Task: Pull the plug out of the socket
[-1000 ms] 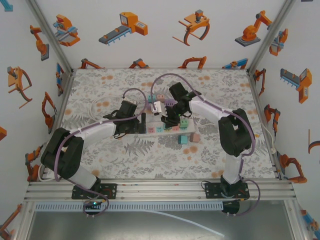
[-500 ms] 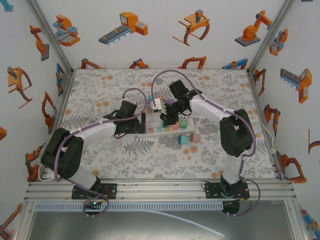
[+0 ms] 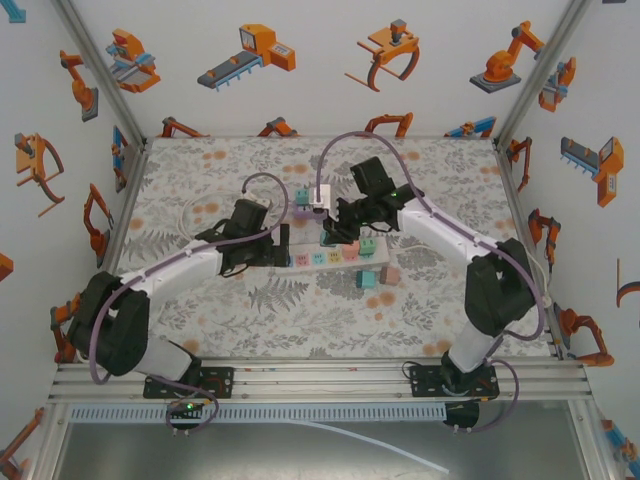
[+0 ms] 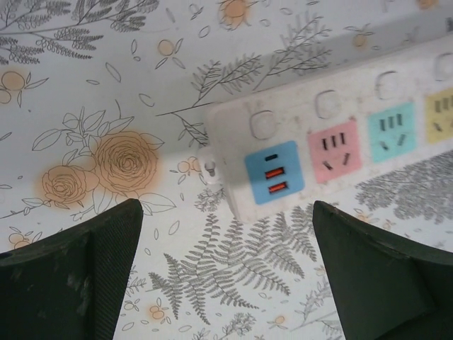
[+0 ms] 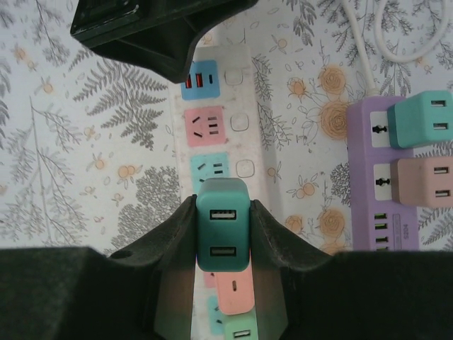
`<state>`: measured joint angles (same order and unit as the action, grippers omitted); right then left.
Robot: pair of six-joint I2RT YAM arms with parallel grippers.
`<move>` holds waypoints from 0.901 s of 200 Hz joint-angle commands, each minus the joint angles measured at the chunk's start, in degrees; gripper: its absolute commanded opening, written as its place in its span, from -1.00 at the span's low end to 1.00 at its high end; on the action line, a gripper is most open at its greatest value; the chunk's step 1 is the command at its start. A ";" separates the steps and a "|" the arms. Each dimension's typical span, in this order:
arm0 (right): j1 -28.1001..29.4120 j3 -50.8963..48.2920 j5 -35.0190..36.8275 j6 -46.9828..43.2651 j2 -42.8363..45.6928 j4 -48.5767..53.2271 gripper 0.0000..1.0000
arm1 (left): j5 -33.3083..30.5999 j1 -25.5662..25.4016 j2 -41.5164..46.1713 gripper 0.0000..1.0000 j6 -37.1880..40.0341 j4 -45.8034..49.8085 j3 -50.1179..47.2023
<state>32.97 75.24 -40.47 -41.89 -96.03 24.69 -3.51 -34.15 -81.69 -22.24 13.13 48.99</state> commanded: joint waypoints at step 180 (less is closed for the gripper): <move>1.93 -40.68 32.50 92.82 32.55 -35.36 -0.75 | 25.42 -7.41 29.66 0.94 26.52 -5.33 -8.62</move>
<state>33.23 37.78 -13.69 42.68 -65.04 -8.40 16.10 -41.01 -52.49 0.62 9.45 41.82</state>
